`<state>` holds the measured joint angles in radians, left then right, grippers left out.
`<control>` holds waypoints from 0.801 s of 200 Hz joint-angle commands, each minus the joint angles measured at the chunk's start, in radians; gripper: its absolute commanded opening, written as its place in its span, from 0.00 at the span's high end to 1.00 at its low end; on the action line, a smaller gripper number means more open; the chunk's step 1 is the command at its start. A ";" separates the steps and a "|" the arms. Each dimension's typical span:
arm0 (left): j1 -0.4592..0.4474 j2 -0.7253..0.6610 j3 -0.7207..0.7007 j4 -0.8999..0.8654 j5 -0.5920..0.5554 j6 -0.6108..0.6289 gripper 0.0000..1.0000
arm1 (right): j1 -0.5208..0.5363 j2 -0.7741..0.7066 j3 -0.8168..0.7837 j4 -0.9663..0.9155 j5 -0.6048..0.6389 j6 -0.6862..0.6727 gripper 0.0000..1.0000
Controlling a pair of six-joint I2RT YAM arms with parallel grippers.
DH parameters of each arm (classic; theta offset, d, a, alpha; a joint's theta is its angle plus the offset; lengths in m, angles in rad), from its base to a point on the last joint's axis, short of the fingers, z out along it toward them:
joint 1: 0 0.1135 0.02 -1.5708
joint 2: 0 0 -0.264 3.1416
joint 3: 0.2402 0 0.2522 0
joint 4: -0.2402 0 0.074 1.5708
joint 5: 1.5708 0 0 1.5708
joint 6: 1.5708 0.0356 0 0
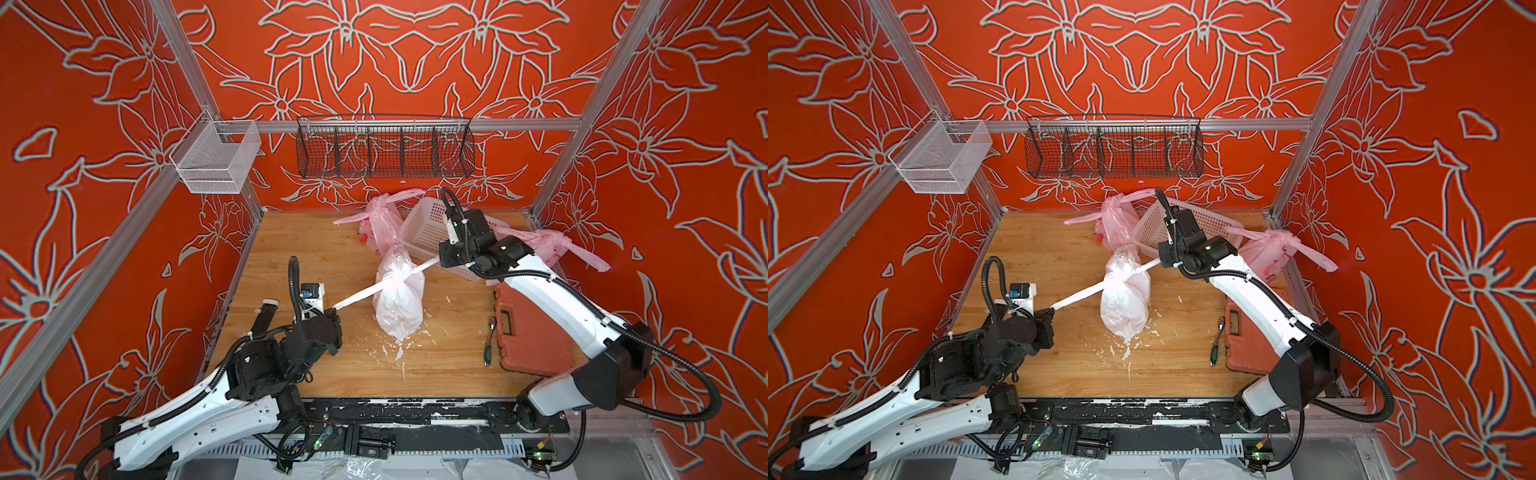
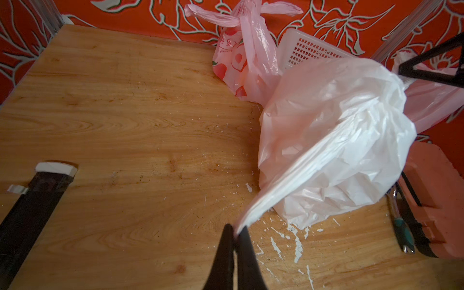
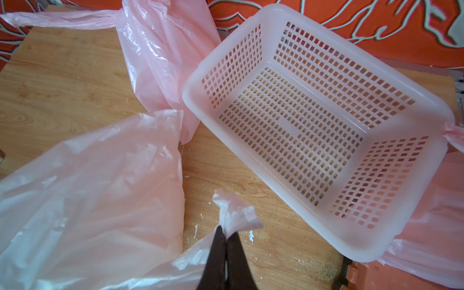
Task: Place the oranges into plastic bags & tie knots
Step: Tie the plastic bag at the center of the board.
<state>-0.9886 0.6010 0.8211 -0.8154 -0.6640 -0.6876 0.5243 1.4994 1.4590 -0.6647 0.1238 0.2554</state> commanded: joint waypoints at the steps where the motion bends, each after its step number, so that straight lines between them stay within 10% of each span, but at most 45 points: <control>1: 0.018 -0.040 -0.015 -0.100 -0.075 0.035 1.00 | -0.087 0.034 0.081 -0.008 0.145 -0.055 1.00; 77: 0.017 0.359 0.096 0.485 0.570 0.331 0.99 | -0.086 0.132 0.289 0.021 -0.331 -0.084 1.00; 97: 0.029 0.375 0.145 0.424 0.517 0.335 0.00 | -0.086 0.109 0.271 0.013 -0.329 -0.095 0.27; 110: 0.081 0.321 0.113 0.420 0.525 0.329 0.04 | -0.086 0.045 0.214 0.043 -0.278 -0.105 0.03; 160: 0.470 0.030 -0.139 0.505 0.417 0.490 0.03 | -0.087 -0.431 -0.304 0.274 0.070 -0.041 0.03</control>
<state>-0.6209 0.7193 0.7761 -0.3584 -0.1513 -0.3374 0.4377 1.2995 1.3521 -0.5190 -0.0296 0.1715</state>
